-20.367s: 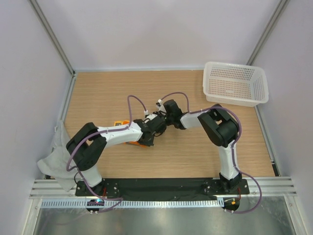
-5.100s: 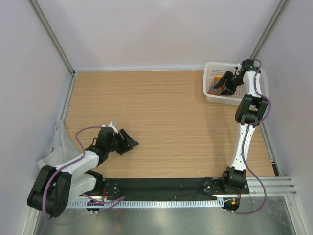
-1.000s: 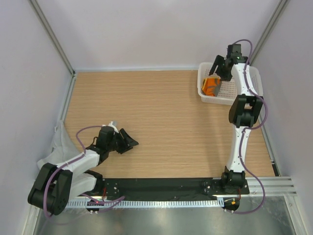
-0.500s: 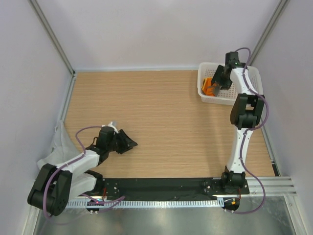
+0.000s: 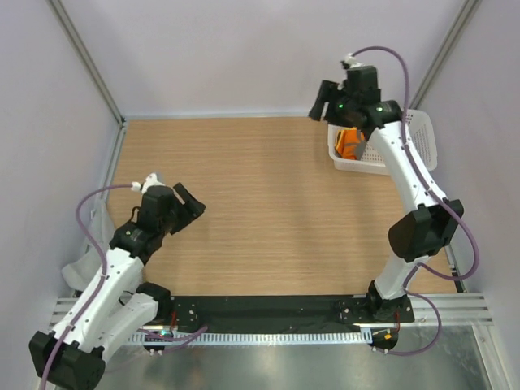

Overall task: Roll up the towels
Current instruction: Place the rolled towel into the container, then move the towel to the center of the board

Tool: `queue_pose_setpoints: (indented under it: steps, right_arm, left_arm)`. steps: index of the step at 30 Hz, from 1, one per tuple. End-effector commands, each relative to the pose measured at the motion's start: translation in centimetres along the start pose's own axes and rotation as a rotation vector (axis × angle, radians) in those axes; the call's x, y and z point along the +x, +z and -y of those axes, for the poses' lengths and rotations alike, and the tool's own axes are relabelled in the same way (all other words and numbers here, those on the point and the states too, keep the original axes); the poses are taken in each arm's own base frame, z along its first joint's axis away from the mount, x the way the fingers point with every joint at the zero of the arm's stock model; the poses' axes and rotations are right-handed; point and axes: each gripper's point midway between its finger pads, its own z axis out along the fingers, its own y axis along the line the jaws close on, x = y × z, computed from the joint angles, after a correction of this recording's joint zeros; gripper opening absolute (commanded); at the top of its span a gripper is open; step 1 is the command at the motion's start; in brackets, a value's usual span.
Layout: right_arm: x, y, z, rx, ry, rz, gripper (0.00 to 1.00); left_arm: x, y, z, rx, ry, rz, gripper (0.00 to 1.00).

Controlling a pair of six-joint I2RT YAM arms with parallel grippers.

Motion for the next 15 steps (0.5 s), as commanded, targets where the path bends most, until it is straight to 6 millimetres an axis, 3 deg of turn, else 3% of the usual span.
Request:
queue_pose_setpoints:
  steps: [1, 2, 4, 6, 7, 8, 9, 10, 12, 13, 15]
  right_arm:
    - [6.7, 0.7, -4.6, -0.101, -0.032, -0.149, 0.72]
    - [8.0, -0.2, -7.4, -0.157, -0.064, -0.151, 0.73]
    - [11.8, -0.3, -8.7, -0.171, -0.077, -0.215, 0.73]
    - [14.9, -1.7, -11.7, -0.231, -0.121, -0.256, 0.74]
    - [17.1, -1.7, -11.8, -0.222, -0.124, -0.297, 0.74]
    - [18.4, -2.0, -12.3, -0.228, -0.139, -0.316, 0.74]
    - [21.0, -2.9, -13.4, -0.251, -0.179, -0.352, 0.75]
    - [22.0, -3.2, -13.6, -0.248, -0.186, -0.364, 0.75]
    - [24.0, -4.6, -14.3, -0.266, -0.224, -0.387, 0.75]
    - [25.3, -4.8, -13.8, -0.249, -0.227, -0.414, 0.76]
    - [26.2, -5.4, -13.4, -0.259, -0.228, -0.43, 0.76]
  left_arm:
    - [-2.5, -3.4, -5.8, -0.351, 0.063, 0.095, 0.72]
    - [-3.0, -3.7, -5.8, -0.364, 0.066, 0.106, 0.75]
    - [-4.4, -4.5, -6.5, -0.441, 0.049, 0.12, 0.77]
    - [-5.9, -5.1, -7.2, -0.49, 0.064, 0.122, 0.81]
    - [-6.9, -5.2, -8.9, -0.548, 0.008, 0.123, 0.82]
    - [-7.5, -5.3, -9.3, -0.555, -0.005, 0.114, 0.84]
    - [-8.4, -5.5, -9.7, -0.559, -0.02, 0.12, 0.84]
    - [-9.5, -5.8, -11.5, -0.602, -0.085, 0.127, 0.84]
    - [-10.3, -5.3, -12.1, -0.569, -0.143, 0.112, 0.84]
    - [-10.8, -5.1, -13.7, -0.602, -0.182, 0.096, 0.83]
    - [-11.2, -4.5, -14.6, -0.615, -0.205, 0.073, 0.8]
